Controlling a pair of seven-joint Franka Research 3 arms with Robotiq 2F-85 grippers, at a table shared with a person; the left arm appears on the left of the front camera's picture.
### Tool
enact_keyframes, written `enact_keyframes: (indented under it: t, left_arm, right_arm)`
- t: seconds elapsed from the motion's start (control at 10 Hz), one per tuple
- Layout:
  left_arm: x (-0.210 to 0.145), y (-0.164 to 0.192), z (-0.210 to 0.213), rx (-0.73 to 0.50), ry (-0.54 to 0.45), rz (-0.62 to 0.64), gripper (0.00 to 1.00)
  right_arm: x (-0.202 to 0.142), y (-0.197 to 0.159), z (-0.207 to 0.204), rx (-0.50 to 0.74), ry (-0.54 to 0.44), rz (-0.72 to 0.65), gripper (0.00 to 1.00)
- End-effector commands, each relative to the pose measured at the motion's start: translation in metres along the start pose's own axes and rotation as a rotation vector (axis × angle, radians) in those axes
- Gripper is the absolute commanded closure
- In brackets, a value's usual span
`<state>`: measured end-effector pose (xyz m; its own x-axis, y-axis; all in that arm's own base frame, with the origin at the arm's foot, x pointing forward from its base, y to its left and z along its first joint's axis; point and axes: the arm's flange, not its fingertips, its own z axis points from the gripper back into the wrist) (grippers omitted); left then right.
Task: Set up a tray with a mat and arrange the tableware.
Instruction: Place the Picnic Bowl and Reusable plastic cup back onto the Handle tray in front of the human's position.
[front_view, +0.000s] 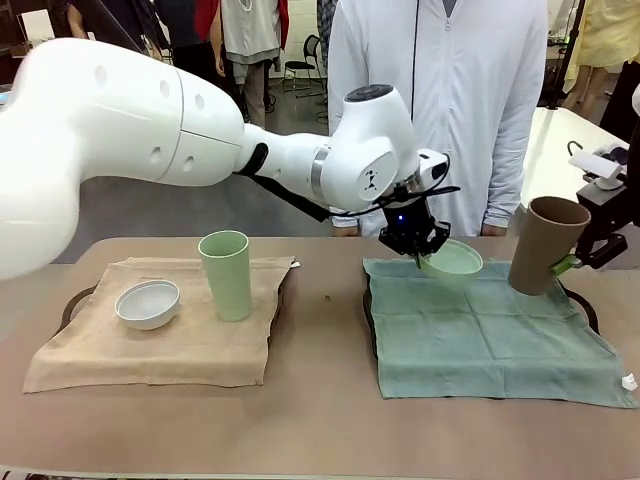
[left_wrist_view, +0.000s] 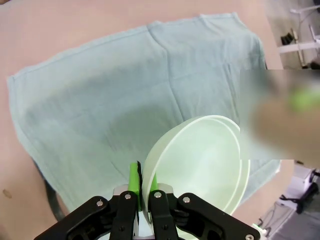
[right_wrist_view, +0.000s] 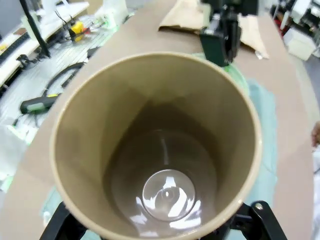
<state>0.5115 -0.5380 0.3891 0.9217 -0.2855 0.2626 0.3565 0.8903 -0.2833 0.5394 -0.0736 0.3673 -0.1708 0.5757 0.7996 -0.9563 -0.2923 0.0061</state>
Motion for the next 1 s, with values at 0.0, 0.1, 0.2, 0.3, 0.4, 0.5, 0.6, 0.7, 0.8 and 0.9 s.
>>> enact_keyframes:
  t: [0.0,0.1,0.2,0.3,0.4,0.5,0.6,0.7,0.8,0.9]
  left_arm:
    - [0.004,0.001,0.012,0.014,-0.022,0.022,0.95]
    - [0.0,0.0,0.0,0.0,0.0,0.0,0.95]
    - [-0.003,-0.003,-0.006,-0.002,0.016,-0.024,0.95]
    - [-0.003,-0.005,-0.015,0.012,0.044,-0.055,0.95]
    - [-0.004,-0.004,-0.025,0.031,0.065,-0.071,0.95]
    - [-0.004,-0.003,-0.032,0.042,0.075,-0.09,0.95]
    - [-0.003,0.0,-0.038,0.034,0.073,-0.098,0.95]
    - [0.0,0.002,-0.043,0.024,0.076,-0.102,0.95]
    - [-0.001,0.002,-0.047,0.023,0.081,-0.101,0.78]
    - [-0.002,0.002,-0.048,0.023,0.086,-0.108,0.35]
  right_arm:
    - [0.014,0.008,0.004,-0.005,-0.002,0.013,0.17]
    - [0.0,0.0,0.0,0.0,0.0,0.0,0.17]
    - [-0.005,0.0,-0.002,0.021,0.008,-0.006,0.17]
    - [-0.013,-0.004,-0.009,0.045,0.009,-0.013,0.17]
    - [-0.02,-0.006,-0.018,0.077,0.017,-0.017,0.17]
    - [-0.027,-0.01,-0.028,0.098,0.026,-0.03,0.17]
    - [-0.034,-0.014,-0.036,0.12,0.039,-0.042,0.17]
    - [-0.041,-0.019,-0.042,0.137,0.053,-0.05,0.17]
    - [-0.047,-0.022,-0.047,0.141,0.06,-0.071,0.03]
    - [-0.051,-0.023,-0.049,0.144,0.078,-0.083,0.0]
